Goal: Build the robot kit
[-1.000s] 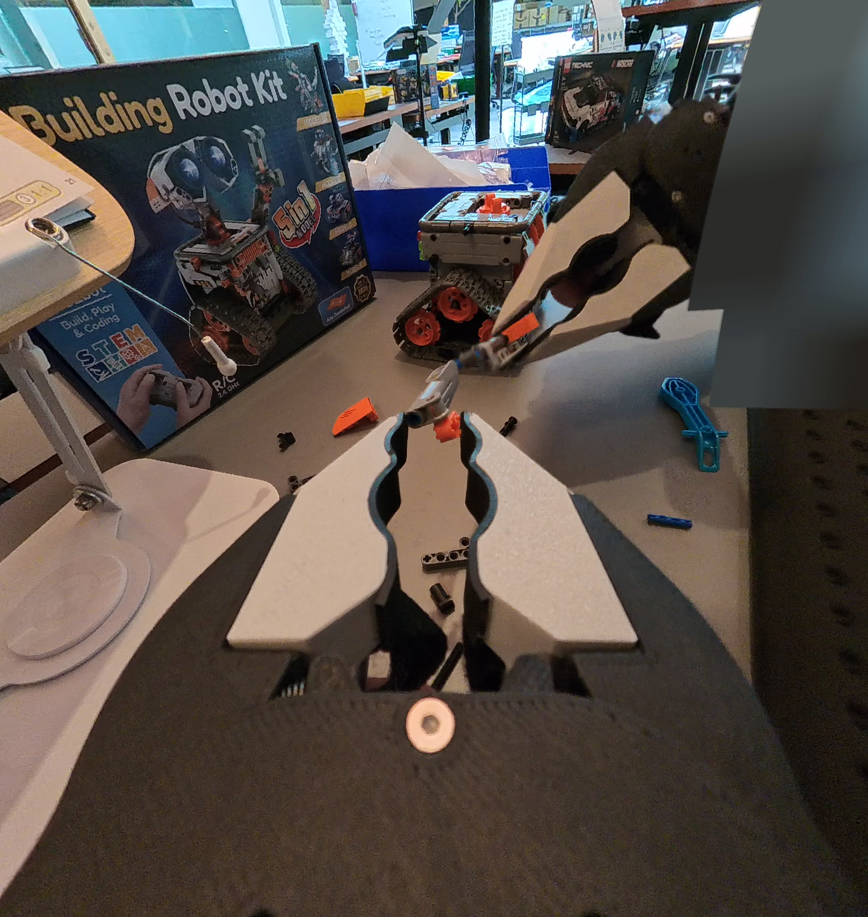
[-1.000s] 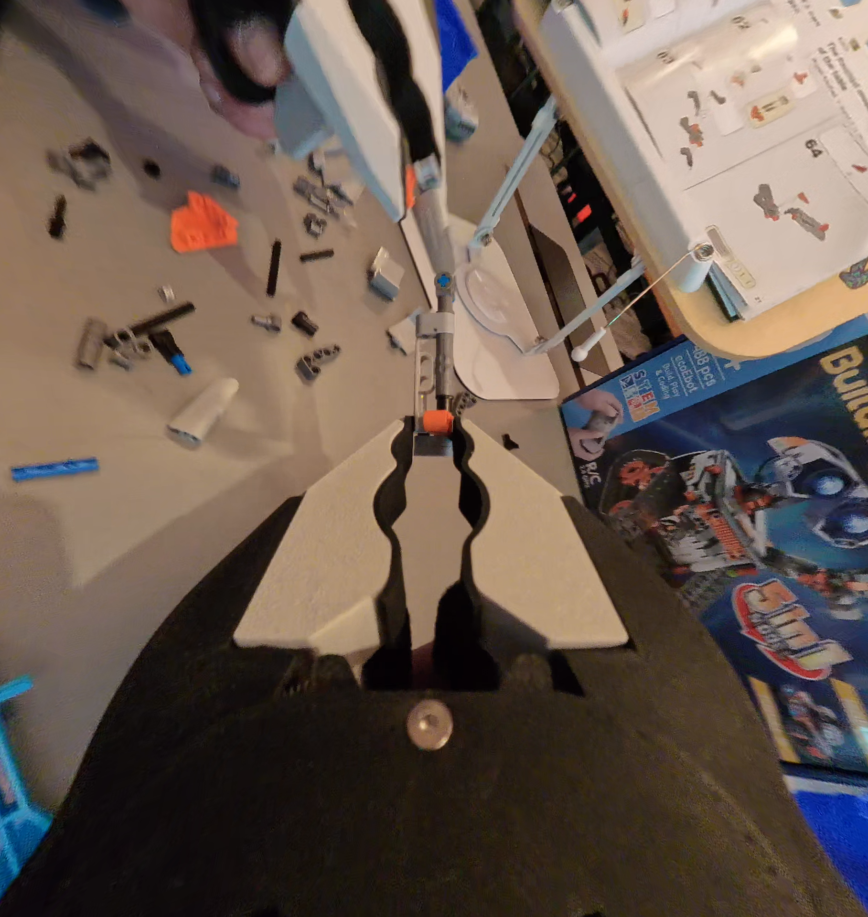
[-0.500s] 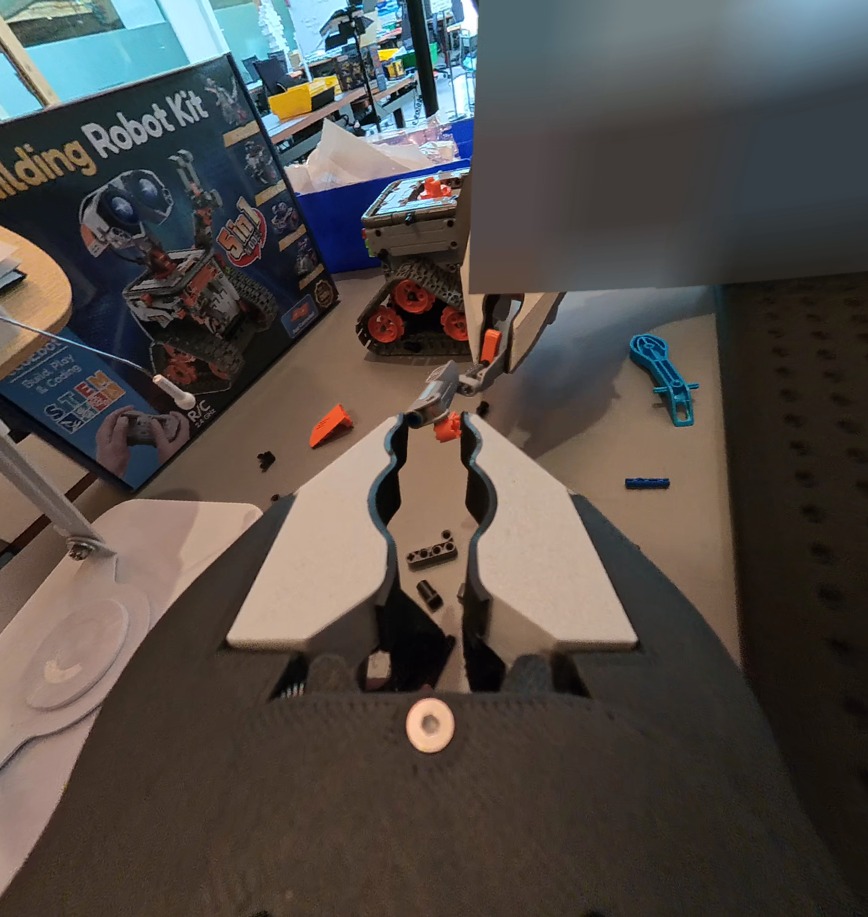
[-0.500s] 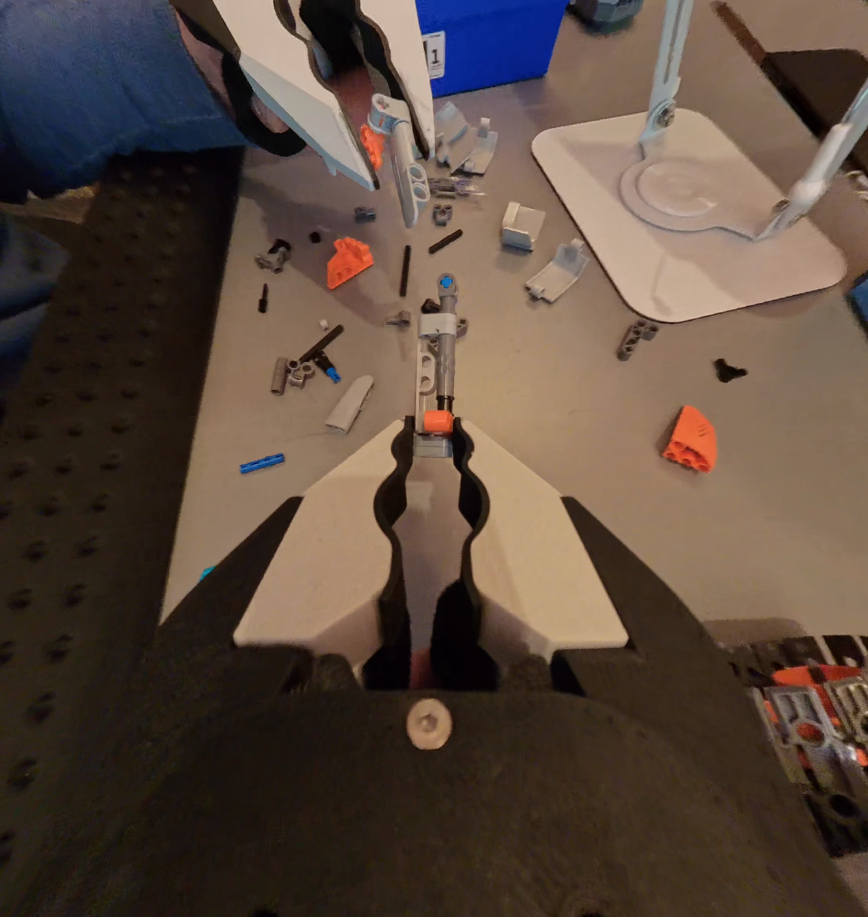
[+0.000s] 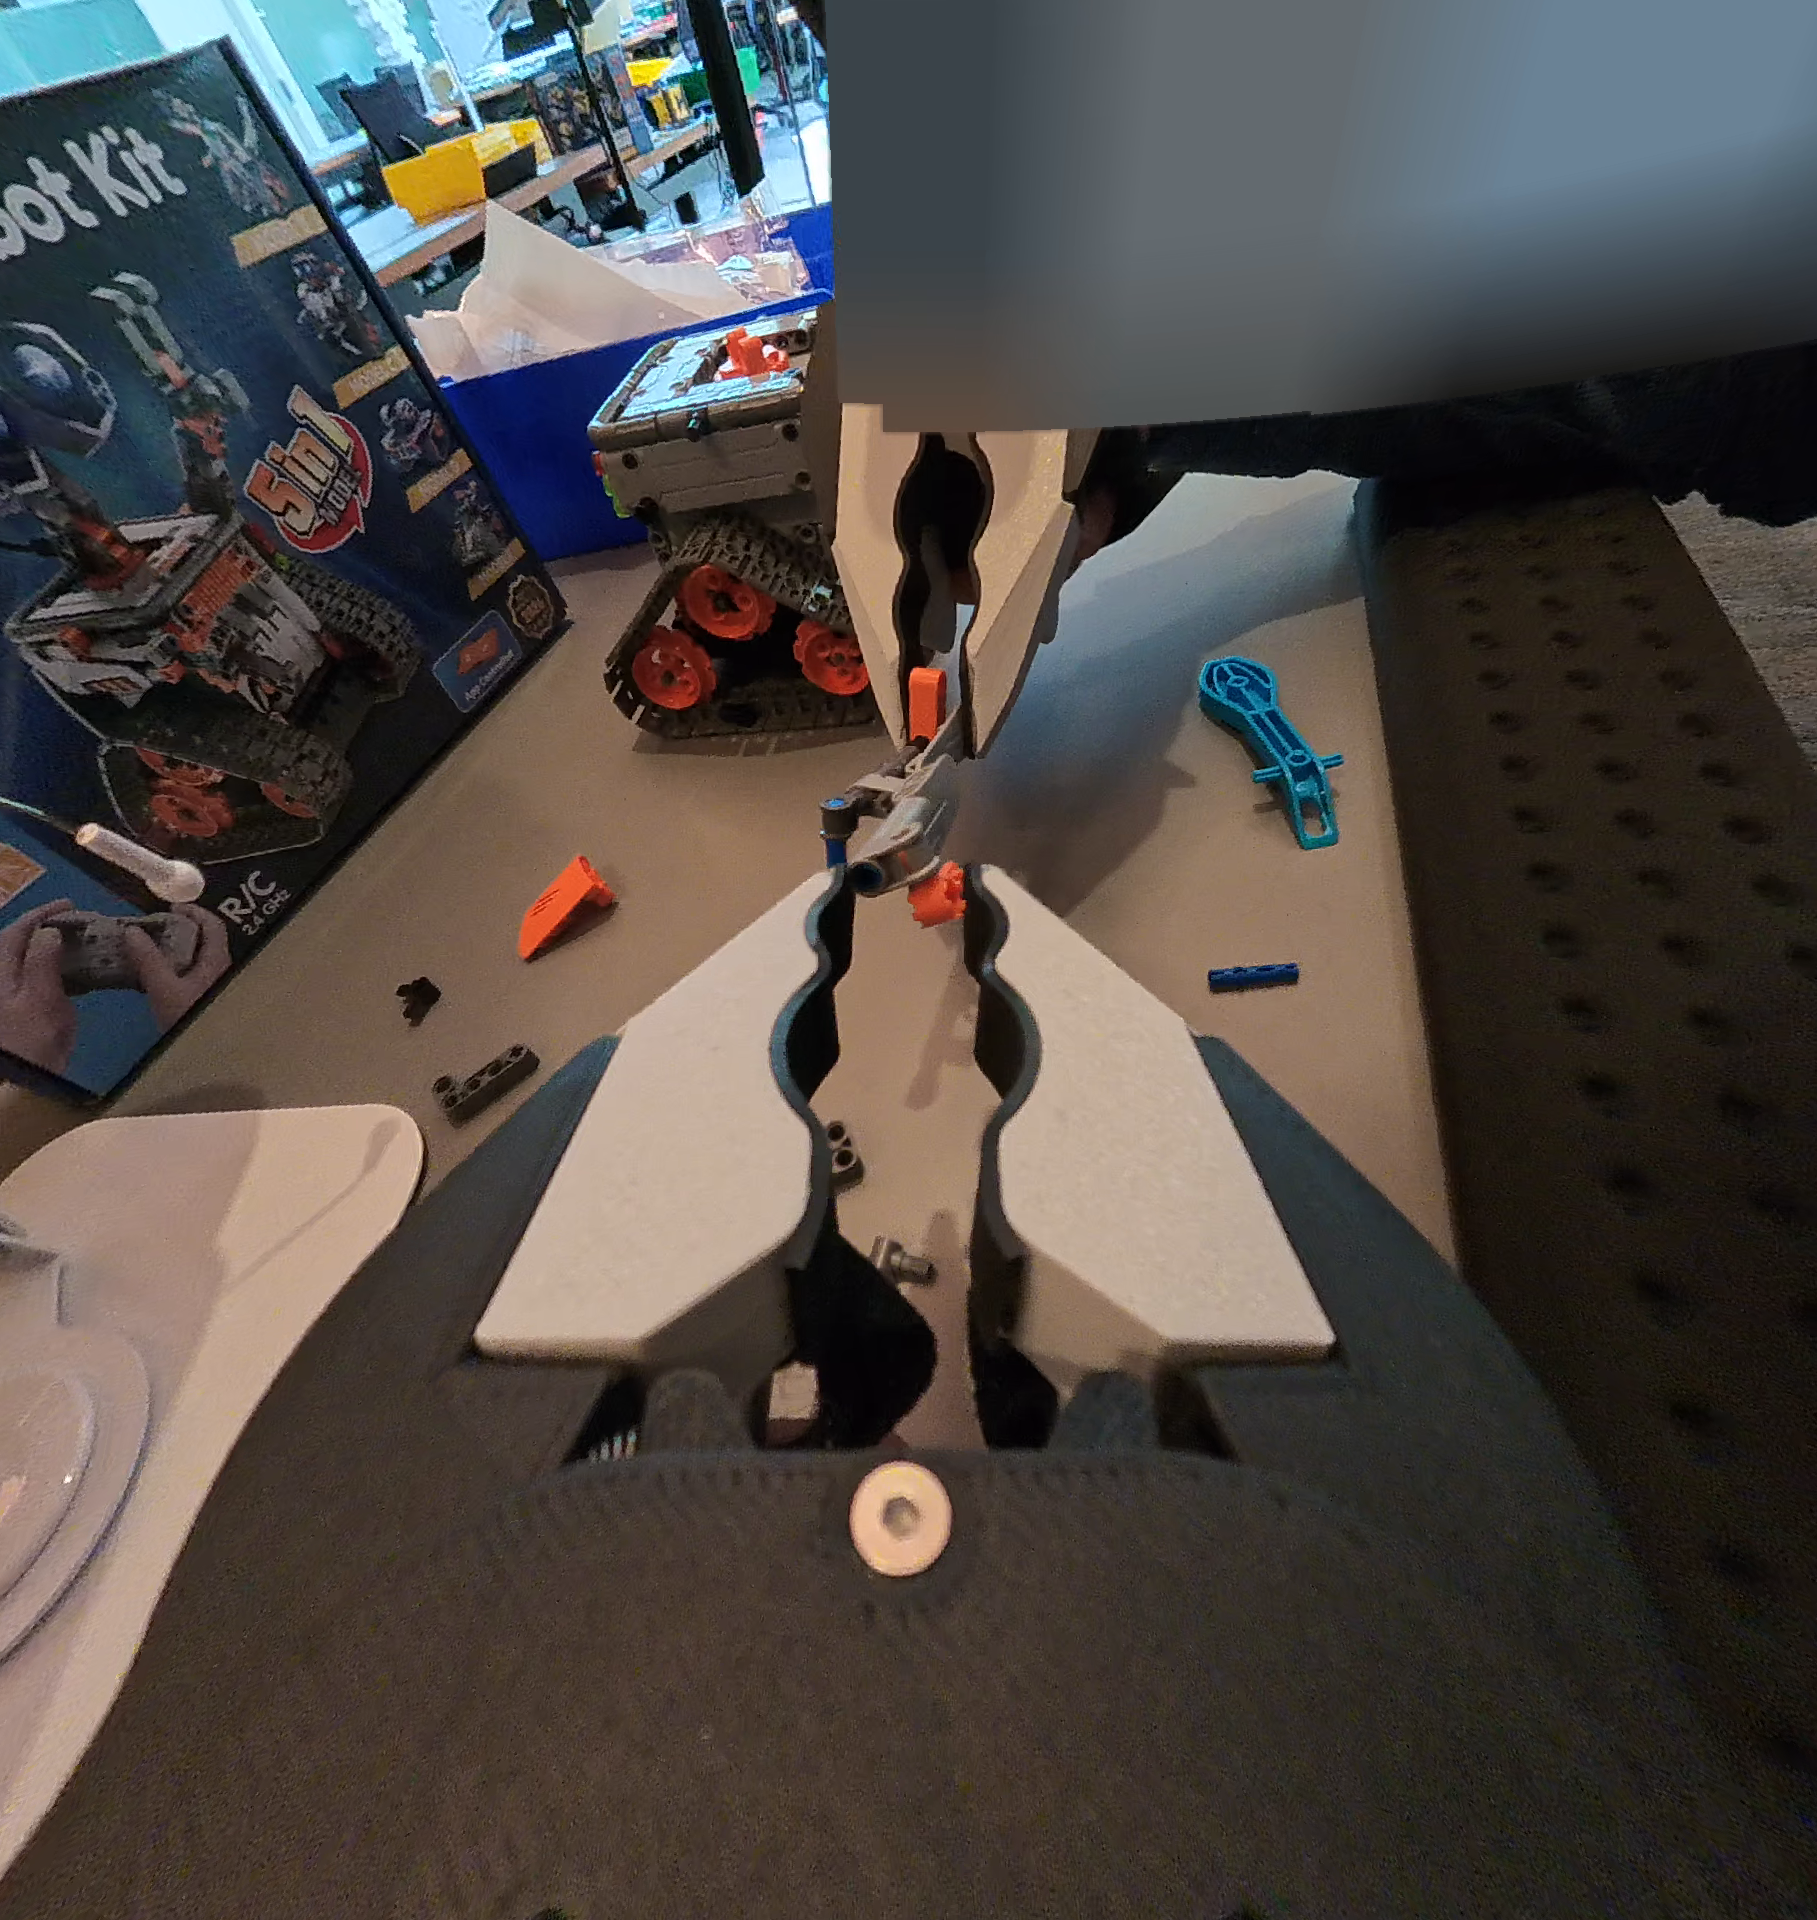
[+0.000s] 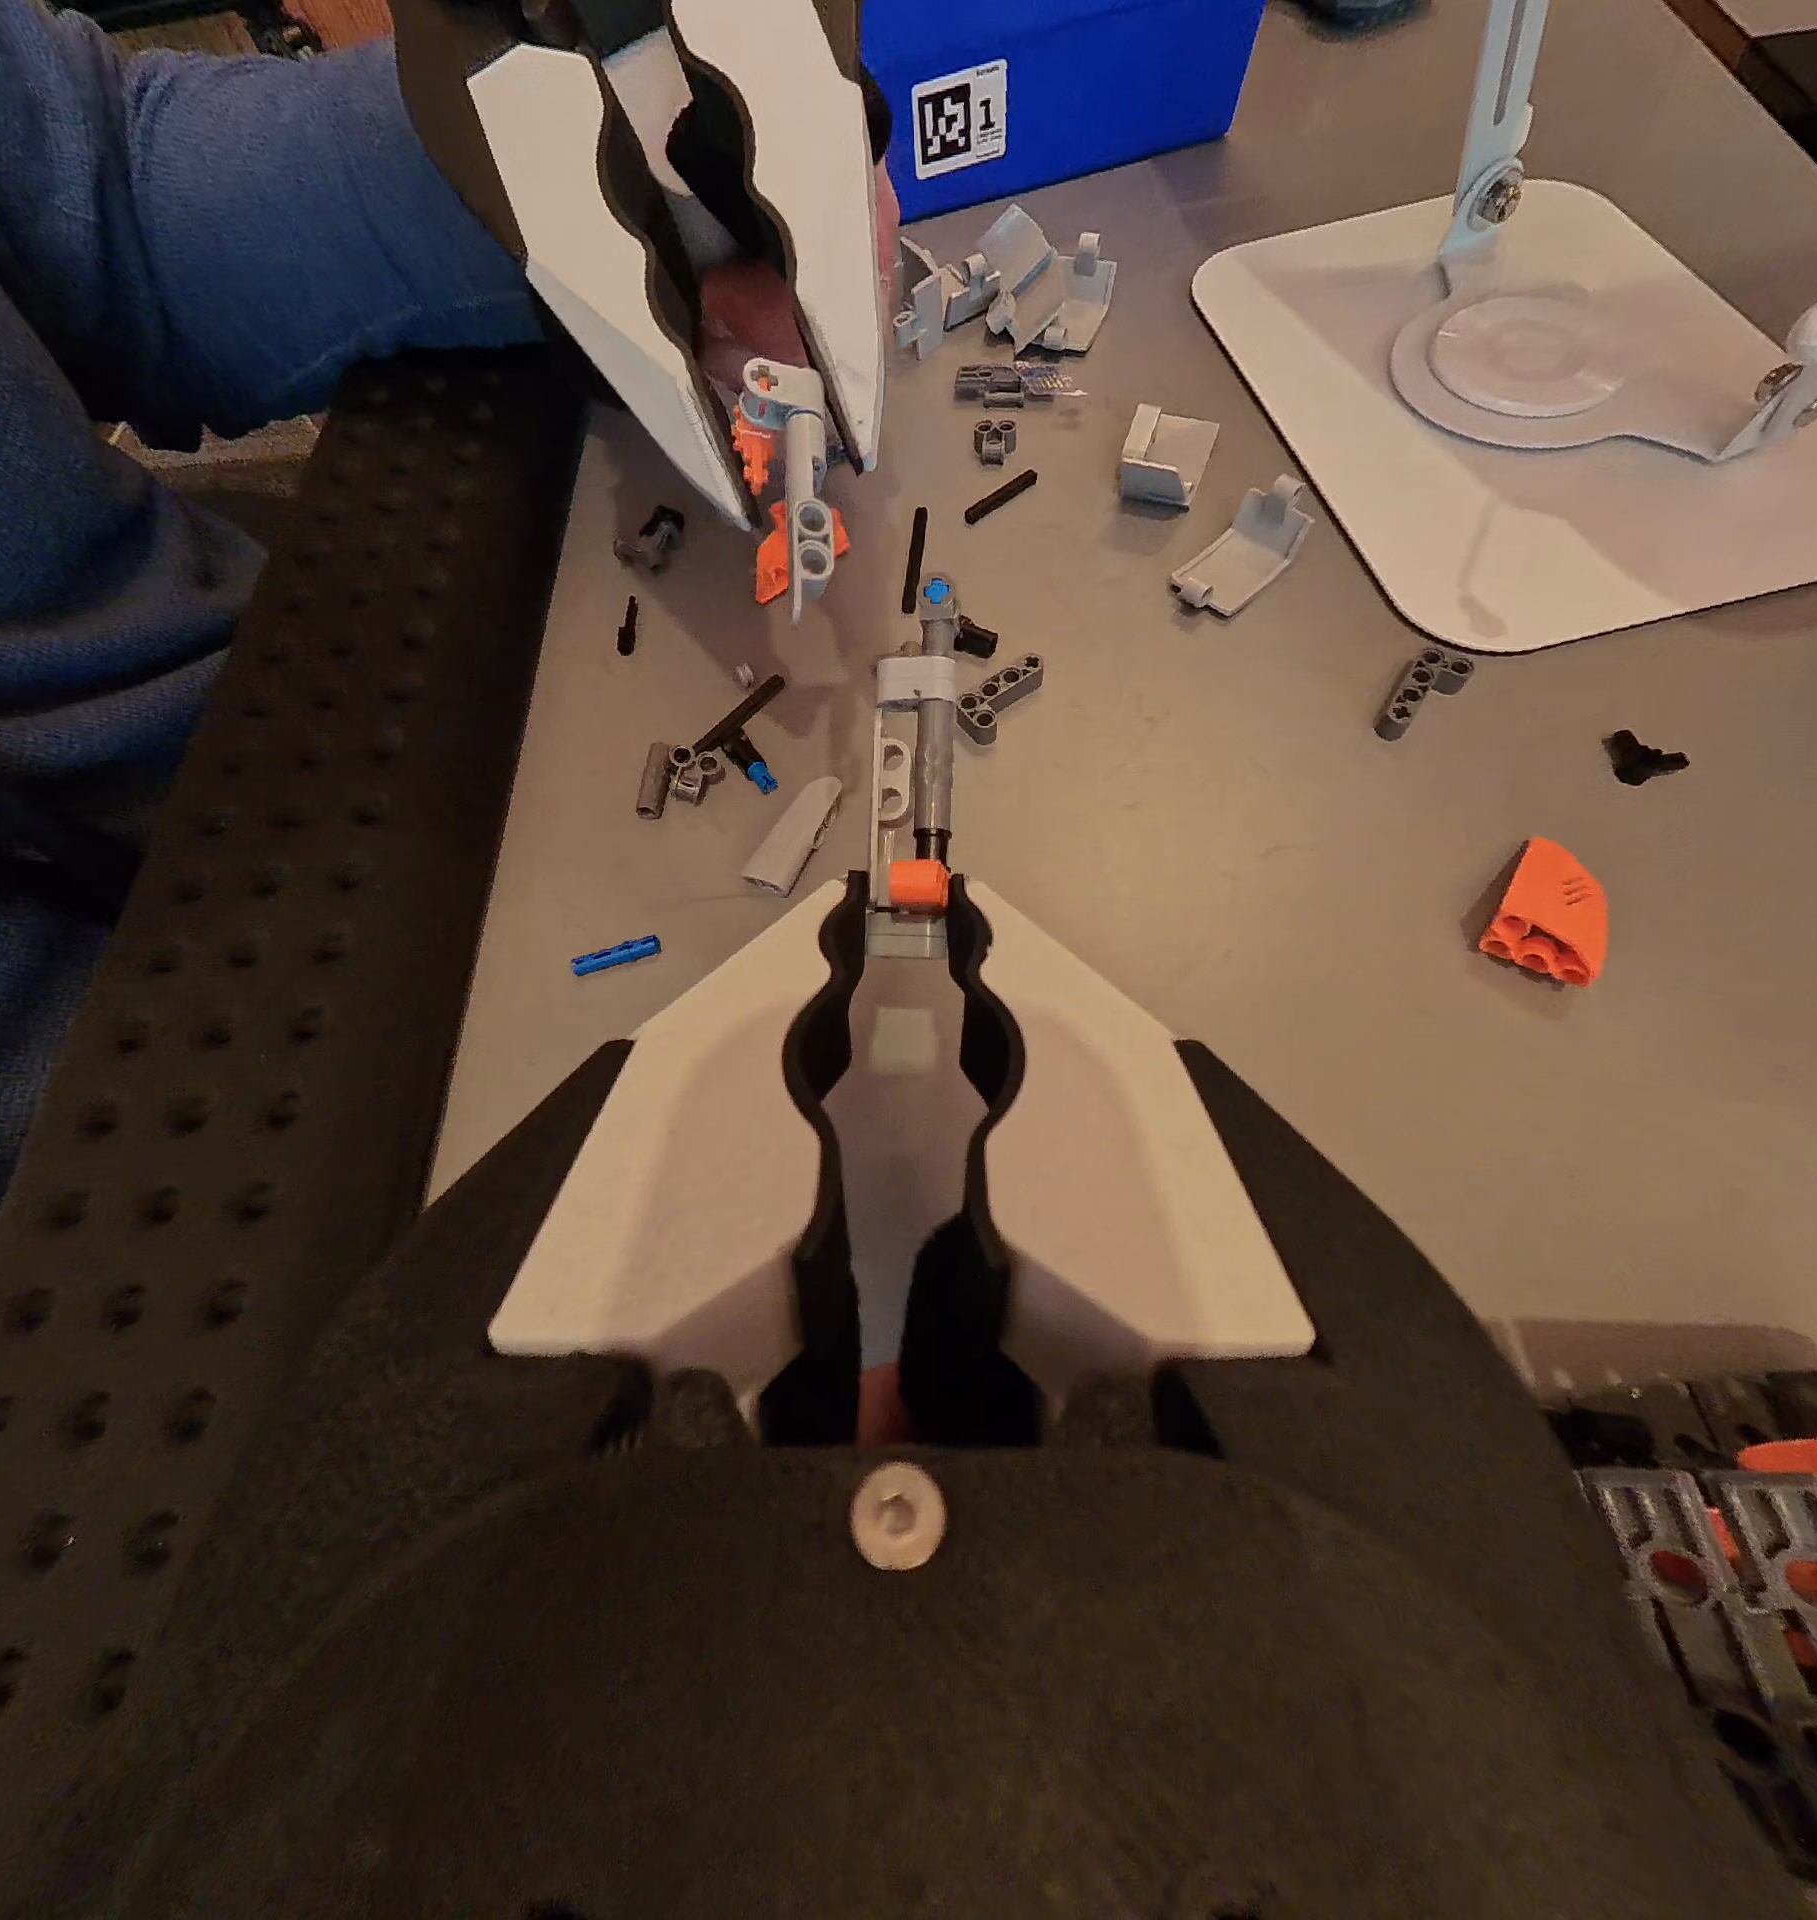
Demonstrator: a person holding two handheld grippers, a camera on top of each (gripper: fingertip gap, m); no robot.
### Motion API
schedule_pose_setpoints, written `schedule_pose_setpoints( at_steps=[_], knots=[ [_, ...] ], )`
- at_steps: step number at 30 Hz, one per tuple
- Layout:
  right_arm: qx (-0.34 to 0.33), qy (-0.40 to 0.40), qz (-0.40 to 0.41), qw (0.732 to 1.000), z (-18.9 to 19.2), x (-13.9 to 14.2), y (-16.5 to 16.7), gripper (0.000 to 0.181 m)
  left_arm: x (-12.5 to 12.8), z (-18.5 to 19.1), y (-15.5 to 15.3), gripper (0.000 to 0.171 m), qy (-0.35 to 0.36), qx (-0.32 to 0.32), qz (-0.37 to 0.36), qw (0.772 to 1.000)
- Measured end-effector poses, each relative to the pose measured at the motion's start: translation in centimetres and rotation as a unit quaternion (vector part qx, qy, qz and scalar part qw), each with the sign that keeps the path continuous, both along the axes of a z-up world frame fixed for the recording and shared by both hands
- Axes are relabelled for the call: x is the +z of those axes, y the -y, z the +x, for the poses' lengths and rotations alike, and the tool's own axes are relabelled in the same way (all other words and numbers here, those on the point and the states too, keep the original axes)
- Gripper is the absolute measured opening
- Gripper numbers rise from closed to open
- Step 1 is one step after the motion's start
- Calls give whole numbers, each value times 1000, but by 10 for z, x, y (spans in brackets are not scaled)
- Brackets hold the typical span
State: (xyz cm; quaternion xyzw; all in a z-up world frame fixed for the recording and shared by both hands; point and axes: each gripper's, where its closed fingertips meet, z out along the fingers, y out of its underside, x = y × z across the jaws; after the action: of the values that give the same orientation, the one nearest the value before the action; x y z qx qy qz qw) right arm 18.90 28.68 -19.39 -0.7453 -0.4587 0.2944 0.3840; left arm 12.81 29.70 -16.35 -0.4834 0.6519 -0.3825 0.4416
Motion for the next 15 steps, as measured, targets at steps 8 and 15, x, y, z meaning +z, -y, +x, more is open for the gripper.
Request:
schedule_pose_setpoints(
  at_steps=[8,15],
  knots=[
    [4,17,45,999,-6,9,4,12,3,1,16,20,23,-15,228,973],
    [21,23,56,998,-10,12,14,12,-3,6,22,20,16,-22,264,964]
  ],
)
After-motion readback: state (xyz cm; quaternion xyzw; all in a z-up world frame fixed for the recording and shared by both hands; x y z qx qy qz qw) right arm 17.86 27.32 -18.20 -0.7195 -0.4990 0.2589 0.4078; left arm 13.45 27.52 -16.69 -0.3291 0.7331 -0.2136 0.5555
